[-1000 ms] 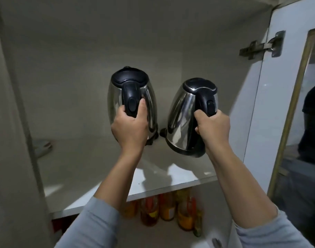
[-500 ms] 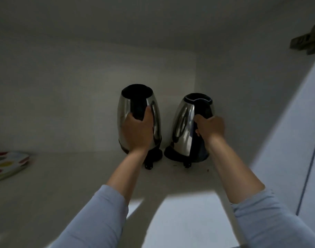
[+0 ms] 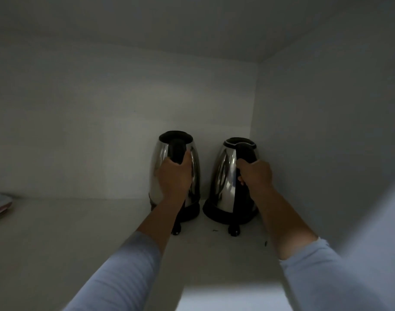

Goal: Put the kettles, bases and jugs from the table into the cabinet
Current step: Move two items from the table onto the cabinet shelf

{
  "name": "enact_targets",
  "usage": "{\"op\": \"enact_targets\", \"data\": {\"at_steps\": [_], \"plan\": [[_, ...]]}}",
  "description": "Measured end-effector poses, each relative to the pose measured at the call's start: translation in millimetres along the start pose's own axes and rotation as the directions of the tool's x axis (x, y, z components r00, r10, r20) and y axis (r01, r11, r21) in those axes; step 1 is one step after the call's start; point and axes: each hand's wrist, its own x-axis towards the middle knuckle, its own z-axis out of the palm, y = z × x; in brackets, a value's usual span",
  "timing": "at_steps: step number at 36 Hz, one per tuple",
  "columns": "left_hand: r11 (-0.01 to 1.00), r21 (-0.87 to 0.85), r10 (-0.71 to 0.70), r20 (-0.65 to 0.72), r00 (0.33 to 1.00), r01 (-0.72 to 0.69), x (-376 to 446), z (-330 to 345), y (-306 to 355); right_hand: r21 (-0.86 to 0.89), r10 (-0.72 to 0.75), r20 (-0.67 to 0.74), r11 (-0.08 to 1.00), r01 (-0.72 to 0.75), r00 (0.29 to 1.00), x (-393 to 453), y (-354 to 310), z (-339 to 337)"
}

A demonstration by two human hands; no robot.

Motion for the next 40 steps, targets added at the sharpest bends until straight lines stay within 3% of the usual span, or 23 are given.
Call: {"op": "enact_targets", "data": {"at_steps": [8, 28, 35, 40], "plan": [[0.995, 0.100, -0.014, 0.061, 0.998, 0.008, 20.8, 15.9, -1.5, -0.021, 0.011, 0.009, 1.000, -0.011, 1.000, 21.1, 7.0, 9.1], [0.993, 0.049, -0.113, 0.128, 0.985, 0.108, 21.6, 15.0, -11.8, -0.104, -0.078, 0.008, 0.992, 0.078, 0.997, 15.0, 19.2, 8.9], [0.991, 0.056, -0.131, 0.205, 0.970, 0.122, 2.0, -5.8, -8.9, -0.036, -0.164, -0.174, 0.986, 0.161, 0.971, -13.0, 3.2, 3.2], [0.985, 0.013, -0.174, 0.176, 0.969, 0.174, -13.6, -33.8, 4.4, 0.114, -0.178, -0.179, 0.973, 0.200, 0.968, -46.5, -15.2, 2.3]]}}
